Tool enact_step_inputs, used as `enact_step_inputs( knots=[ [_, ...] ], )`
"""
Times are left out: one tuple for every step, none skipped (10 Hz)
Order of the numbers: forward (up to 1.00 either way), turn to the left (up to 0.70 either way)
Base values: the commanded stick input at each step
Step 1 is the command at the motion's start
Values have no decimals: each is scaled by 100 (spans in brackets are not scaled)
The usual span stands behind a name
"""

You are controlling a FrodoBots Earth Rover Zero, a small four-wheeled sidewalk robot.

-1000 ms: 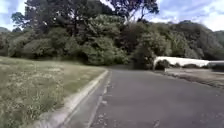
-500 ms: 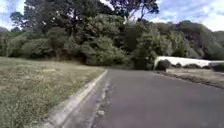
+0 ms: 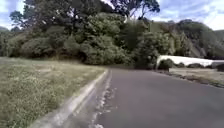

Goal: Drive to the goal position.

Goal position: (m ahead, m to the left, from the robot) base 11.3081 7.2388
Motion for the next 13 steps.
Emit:
enact_step_inputs(
  knots=[
    [68,-20],
    [65,-33],
    [64,-32],
    [63,-32],
    [64,-32],
    [63,-32],
    [63,-32],
    [63,-32],
    [63,-32],
    [63,-32],
    [64,-26],
    [65,-12],
    [66,0]
  ],
)
